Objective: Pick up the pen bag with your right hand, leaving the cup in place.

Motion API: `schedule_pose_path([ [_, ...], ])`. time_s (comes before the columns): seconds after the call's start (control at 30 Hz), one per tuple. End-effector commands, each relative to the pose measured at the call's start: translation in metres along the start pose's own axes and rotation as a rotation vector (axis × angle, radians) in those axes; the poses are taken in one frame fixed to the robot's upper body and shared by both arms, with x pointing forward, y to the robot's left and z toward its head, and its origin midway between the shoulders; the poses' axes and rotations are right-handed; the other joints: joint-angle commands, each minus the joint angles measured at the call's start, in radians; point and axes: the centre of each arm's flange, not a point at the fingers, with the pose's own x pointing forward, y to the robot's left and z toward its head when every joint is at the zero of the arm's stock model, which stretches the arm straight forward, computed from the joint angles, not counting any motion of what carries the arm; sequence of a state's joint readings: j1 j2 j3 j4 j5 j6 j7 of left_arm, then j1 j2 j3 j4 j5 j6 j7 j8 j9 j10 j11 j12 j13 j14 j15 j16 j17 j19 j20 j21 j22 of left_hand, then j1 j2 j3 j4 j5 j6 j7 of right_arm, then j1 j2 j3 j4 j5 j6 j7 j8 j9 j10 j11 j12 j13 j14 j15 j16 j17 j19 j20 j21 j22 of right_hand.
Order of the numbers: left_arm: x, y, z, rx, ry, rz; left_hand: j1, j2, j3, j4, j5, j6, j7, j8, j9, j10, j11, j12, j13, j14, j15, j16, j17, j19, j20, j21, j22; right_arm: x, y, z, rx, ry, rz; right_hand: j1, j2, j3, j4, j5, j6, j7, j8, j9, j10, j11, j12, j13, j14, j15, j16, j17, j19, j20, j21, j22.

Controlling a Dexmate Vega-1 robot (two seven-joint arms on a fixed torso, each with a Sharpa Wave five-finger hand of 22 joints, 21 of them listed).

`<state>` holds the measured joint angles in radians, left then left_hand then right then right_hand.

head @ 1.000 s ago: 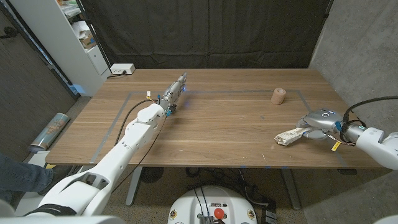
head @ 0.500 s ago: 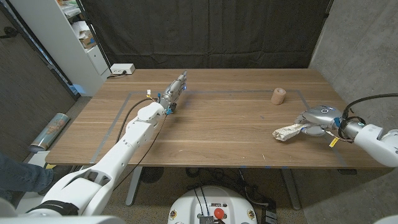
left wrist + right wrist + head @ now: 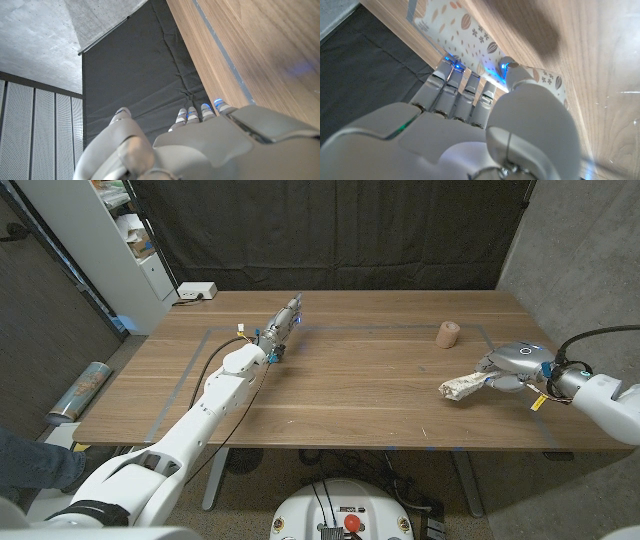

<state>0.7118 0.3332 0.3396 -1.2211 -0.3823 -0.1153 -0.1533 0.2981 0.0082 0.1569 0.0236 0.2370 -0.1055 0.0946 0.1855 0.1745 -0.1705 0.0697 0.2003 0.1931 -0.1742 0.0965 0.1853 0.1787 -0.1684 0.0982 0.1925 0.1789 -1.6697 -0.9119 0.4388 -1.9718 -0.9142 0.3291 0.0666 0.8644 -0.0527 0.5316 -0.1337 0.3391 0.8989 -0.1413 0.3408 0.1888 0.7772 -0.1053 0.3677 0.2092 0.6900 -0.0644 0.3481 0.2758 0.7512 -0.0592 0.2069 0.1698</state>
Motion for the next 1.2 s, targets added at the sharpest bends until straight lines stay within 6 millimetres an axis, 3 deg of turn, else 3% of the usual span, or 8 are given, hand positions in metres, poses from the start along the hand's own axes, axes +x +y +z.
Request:
schedule_pose_path([
  [0.03,-0.004,-0.001,0.004,-0.003,-0.017,0.006,0.002,0.008,-0.004,0.0,-0.002,-0.005,-0.006,0.004,0.006,-0.016,-0.002,0.01,0.001,-0.075,0.005,0.003,0.006,-0.076,0.008,0.004,0.002,-0.008,-0.015,-0.003,-0.004,0.003,-0.021,0.0,0.009,0.005,0.001,-0.003,0.013,0.003,0.002,0.005,0.009,0.002,-0.004,0.0,0.013,-0.109,0.008,0.003,0.004,-0.003,-0.003,0.002],
  [0.83,-0.007,0.001,0.017,0.003,-0.049,0.0,0.003,0.009,-0.006,-0.001,-0.002,-0.006,-0.006,0.003,0.006,-0.017,0.002,0.01,0.001,-0.076,0.004,0.003,0.006,-0.076,0.004,0.004,0.002,-0.004,-0.044,-0.014,-0.018,0.029,-0.085,-0.002,0.012,0.005,0.003,-0.013,0.021,0.002,-0.002,0.005,0.012,-0.003,-0.014,-0.002,0.014,-0.108,0.0,0.006,0.001,0.002,-0.006,0.002],
  [1.2,-0.009,0.001,0.026,0.017,-0.063,-0.002,0.003,0.01,-0.007,-0.002,-0.002,-0.006,-0.006,0.003,0.006,-0.016,-0.001,0.01,0.001,-0.077,0.005,0.003,0.006,-0.077,0.005,0.004,0.002,-0.013,-0.056,-0.014,-0.023,0.038,-0.122,-0.002,0.013,0.008,0.004,-0.016,0.023,0.002,-0.004,0.005,0.013,-0.007,-0.019,-0.002,0.017,-0.108,-0.004,0.006,0.0,0.005,-0.006,0.002],
])
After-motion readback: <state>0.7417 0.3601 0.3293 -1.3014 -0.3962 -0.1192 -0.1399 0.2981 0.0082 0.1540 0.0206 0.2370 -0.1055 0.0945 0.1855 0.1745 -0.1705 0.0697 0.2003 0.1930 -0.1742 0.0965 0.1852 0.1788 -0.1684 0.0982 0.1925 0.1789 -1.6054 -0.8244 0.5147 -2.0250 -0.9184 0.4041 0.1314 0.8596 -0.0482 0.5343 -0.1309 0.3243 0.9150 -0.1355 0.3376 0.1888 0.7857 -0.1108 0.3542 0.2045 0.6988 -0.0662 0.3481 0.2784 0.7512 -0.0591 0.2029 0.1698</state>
